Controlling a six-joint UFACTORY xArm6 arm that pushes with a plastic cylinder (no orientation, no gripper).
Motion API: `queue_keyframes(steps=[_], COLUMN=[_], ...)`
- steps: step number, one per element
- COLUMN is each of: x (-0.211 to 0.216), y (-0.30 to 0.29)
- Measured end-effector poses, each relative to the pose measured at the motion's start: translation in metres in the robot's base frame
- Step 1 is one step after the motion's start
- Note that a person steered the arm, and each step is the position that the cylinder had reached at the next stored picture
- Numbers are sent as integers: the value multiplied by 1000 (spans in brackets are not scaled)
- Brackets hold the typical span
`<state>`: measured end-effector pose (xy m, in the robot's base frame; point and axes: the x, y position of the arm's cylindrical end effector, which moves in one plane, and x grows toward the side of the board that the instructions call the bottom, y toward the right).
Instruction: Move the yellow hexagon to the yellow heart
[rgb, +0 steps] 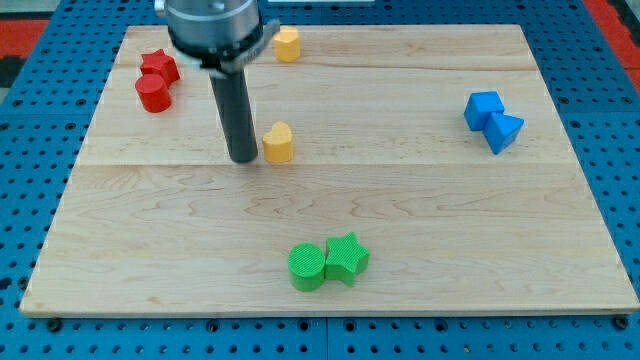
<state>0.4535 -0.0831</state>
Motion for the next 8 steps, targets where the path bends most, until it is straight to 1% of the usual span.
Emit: queue_keyframes(steps=[1, 2, 3, 4, 5, 6, 7, 8], x=[-10, -31, -55, -138, -200, -243, -255, -226], y=[28, 43, 107, 121, 121, 101, 59, 53])
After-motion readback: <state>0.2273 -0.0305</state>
